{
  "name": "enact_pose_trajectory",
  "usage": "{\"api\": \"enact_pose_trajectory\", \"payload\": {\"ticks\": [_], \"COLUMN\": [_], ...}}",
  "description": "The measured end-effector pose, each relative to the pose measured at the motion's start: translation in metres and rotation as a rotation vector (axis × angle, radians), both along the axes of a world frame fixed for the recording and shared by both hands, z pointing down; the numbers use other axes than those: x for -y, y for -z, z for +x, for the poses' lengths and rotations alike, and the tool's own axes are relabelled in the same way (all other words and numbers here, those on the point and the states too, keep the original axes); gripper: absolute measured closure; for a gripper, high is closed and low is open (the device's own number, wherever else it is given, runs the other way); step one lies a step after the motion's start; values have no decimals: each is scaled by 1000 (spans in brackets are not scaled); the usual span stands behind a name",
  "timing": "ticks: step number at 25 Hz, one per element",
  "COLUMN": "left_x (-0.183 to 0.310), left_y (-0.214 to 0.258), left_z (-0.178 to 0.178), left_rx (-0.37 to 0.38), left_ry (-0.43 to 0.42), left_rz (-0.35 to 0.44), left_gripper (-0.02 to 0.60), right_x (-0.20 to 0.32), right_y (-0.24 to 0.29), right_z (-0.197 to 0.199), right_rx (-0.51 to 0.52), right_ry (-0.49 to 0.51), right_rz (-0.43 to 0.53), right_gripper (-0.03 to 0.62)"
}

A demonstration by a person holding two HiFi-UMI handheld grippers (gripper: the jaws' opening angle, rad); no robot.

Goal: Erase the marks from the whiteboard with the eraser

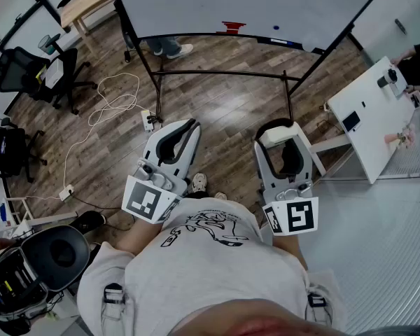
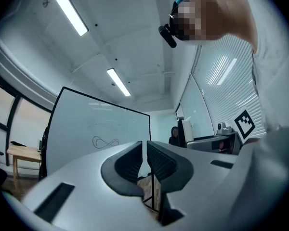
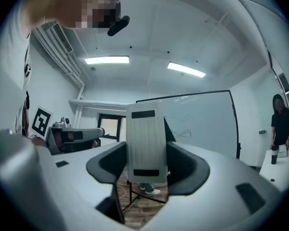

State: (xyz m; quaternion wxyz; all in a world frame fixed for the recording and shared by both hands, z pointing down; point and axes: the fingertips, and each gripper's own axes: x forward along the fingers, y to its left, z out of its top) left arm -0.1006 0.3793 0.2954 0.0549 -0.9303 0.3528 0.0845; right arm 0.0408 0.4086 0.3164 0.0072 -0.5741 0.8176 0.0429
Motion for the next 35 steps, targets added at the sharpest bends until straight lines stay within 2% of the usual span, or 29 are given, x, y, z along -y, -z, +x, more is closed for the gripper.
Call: {"api": "enact_pose_trajectory", "payload": {"ticks": [11,20,29,35], "left_x": [57,101,127,152], "left_y": [-3,-5,0,-4], "left_z": [-30,-51,-40,-18], "left_rx": [7,3,15,21], "left_ry": [4,-25,-55,-57], "left_rz": [-3,-17,-7,-12], "left_gripper": [537,537,538,540], "right_x": [59,100,127,151], "right_y": [4,3,4,-2], "right_z": [-24,-34,-30,-7], "right_rx": [-2,1,-23,-18], "right_ry": [-4,-58,-66,-77], "right_rz": [28,15,14,9], "right_gripper": [335,335,335,335]}}
